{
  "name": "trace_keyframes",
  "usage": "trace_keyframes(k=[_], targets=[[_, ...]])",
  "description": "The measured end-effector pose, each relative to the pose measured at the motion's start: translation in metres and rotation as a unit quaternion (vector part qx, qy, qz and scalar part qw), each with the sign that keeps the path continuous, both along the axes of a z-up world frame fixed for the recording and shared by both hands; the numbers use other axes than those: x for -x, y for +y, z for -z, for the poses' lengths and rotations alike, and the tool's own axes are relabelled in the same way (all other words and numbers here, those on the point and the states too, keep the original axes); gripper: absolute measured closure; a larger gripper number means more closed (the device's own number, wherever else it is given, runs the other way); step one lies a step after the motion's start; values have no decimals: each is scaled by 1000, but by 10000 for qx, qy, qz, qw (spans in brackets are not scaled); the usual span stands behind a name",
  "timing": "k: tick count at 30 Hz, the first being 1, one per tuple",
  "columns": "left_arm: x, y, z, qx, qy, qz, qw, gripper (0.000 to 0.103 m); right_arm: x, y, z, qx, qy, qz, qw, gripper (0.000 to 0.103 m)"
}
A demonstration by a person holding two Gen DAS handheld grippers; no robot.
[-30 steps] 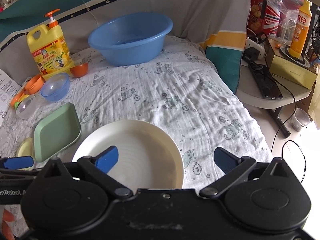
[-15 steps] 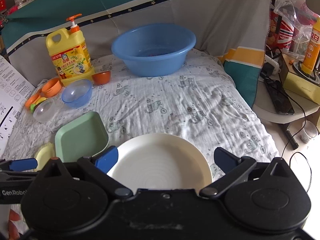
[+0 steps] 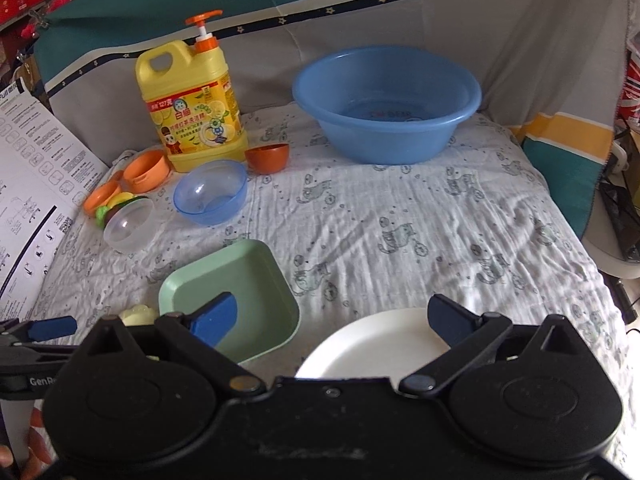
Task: Organize plates and bowls
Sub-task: 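Move the right gripper to the green square tray and grasp its rim, then lift the green tray with the right gripper and carry it over the white plate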
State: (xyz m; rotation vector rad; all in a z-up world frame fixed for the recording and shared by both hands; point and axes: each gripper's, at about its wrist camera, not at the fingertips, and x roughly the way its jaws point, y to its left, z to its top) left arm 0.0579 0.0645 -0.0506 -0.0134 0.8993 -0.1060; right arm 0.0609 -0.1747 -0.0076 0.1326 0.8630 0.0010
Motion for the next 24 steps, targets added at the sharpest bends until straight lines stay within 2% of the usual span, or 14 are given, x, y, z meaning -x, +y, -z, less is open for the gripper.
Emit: trace_keyframes(k=[4, 9, 11, 13, 15, 17, 22, 24], targets=[[-19, 2, 11, -27, 103, 56, 9999, 0, -28, 17, 12, -2, 84, -334, 9994, 5], [-38, 3, 22, 3, 222, 154, 9996, 0, -55, 32, 35, -45, 299, -752, 9967, 24], [-45, 3, 26, 11, 262, 200, 9995, 0, -64, 36, 42, -28, 358, -857, 9957, 27], [-50, 2, 29, 27, 308, 240, 9992, 0, -72, 38, 49, -14, 427, -936, 9947, 34], [-54, 2, 30, 51, 338, 267, 9991, 0, -79, 39, 57, -13, 520, -987, 9938, 47], [-58, 1, 32, 68, 361, 296, 9989, 0, -85, 39, 64, -29, 625, -1027, 9927, 56], [-64, -1, 37, 81, 438, 356, 9984, 0, -92, 41, 78, -117, 829, -1132, 9900, 68], [-66, -2, 39, 96, 479, 357, 9982, 0, -92, 42, 82, -135, 863, -1162, 9894, 77]])
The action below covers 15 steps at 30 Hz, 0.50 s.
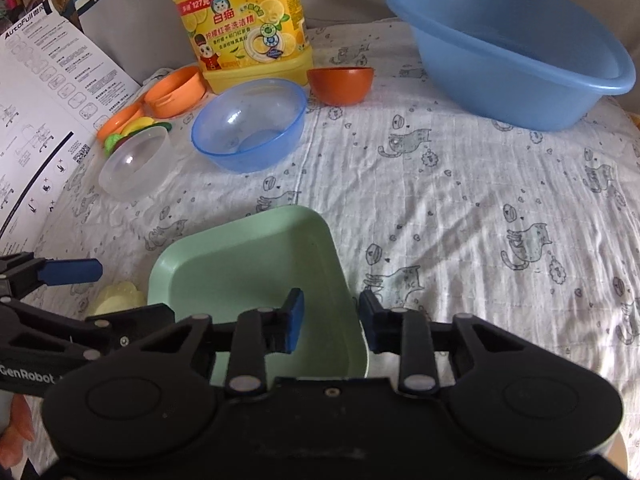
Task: Organize plates and bowls
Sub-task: 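Lift the green tray with the right gripper and carry it over the white plate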
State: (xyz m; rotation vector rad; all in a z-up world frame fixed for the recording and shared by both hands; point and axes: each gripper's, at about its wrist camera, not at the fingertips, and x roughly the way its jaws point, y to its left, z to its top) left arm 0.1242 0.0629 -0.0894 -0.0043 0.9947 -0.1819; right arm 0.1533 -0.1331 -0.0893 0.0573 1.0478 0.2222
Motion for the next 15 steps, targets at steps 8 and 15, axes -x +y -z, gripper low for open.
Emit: trace_keyframes(k=[8, 15], targets=[[-6, -10, 4, 25, 42, 82, 10000, 2, -1, -10, 2, 238, -137, 268, 9993, 91], [-9, -27, 7, 43, 51, 344, 9994, 12, 0, -24, 3, 327, -162, 728, 9967, 90]])
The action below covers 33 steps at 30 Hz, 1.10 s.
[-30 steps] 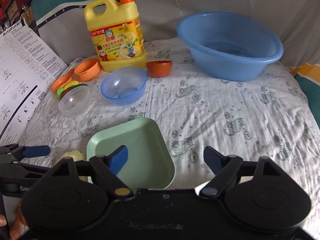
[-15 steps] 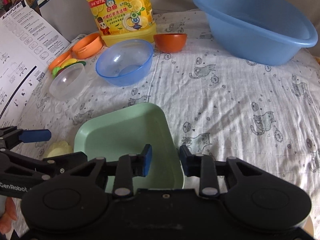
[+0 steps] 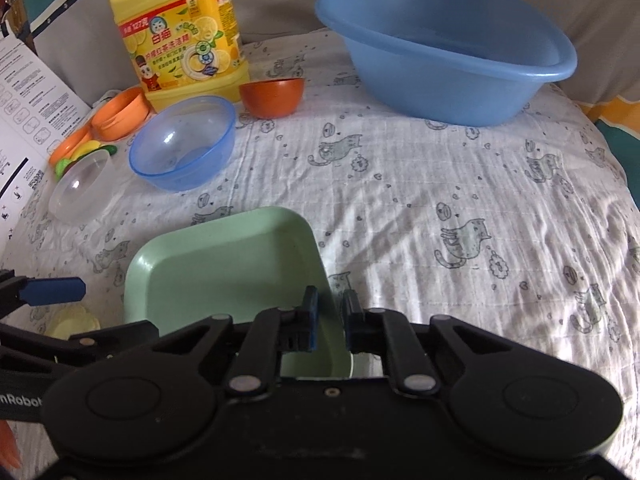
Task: Organize plates and bowls
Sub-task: 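Lift the green tray with the right gripper and carry it over the white plate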
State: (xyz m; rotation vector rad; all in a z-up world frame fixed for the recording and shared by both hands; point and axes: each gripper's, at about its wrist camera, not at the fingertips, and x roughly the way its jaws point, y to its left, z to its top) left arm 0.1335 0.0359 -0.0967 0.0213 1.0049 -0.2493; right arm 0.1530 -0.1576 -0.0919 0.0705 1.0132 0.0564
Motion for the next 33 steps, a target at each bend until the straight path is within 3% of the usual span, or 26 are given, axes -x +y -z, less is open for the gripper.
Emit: trace_keyframes(k=[5, 7, 9, 24, 33], targets=[[-1, -10, 4, 145, 193, 231, 9994, 30, 1, -1, 1, -79, -7, 25, 10000, 90], [0, -14, 7, 175, 258, 341, 9989, 50, 1, -3, 1, -124, -6, -15, 9999, 90], [1, -18, 9, 171, 280, 401, 9987, 60, 1, -5, 1, -183, 5, -41, 9998, 88], [6, -23, 6, -27, 69, 271, 9996, 62, 4, 3, 0, -144, -101, -74, 9998, 83], [19, -8, -26, 130, -204, -75, 9997, 66, 24, 8, -32, -373, -280, -68, 9989, 82]])
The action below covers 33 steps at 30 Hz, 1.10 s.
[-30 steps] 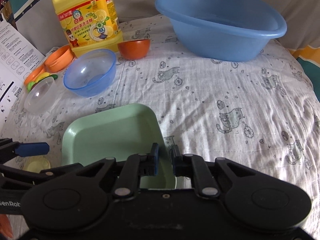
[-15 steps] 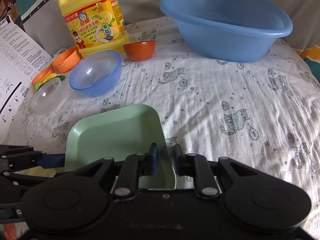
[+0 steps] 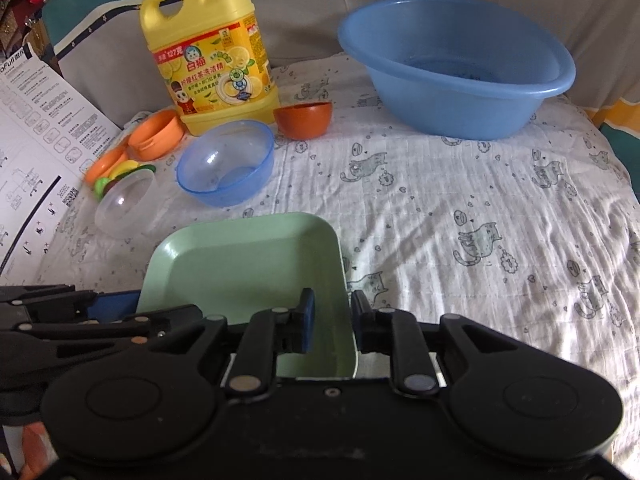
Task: Organize plates and bowls
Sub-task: 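Lift the green tray with the right gripper and carry it over the white plate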
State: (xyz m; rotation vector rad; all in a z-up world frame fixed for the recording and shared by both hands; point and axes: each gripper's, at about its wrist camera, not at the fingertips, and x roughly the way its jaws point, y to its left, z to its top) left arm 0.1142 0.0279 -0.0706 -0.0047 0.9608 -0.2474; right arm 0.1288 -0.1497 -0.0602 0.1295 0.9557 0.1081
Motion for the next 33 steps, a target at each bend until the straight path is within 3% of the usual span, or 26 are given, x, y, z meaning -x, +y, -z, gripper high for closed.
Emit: trace_keyframes(k=[8, 18, 25, 33], targets=[[29, -3, -32, 147, -228, -26, 9996, 66, 34, -7, -39, -141, -246, 70, 9996, 82], [67, -40, -58, 234, -488, 284, 9981, 66, 96, -47, -77, -216, -572, 389, 9974, 82], [90, -78, -58, 197, -503, 646, 9965, 66, 141, -86, -84, -286, -666, 696, 9949, 82], [111, -117, -39, -34, -457, 1074, 9932, 66, 184, -125, -64, -340, -557, 973, 9931, 82]])
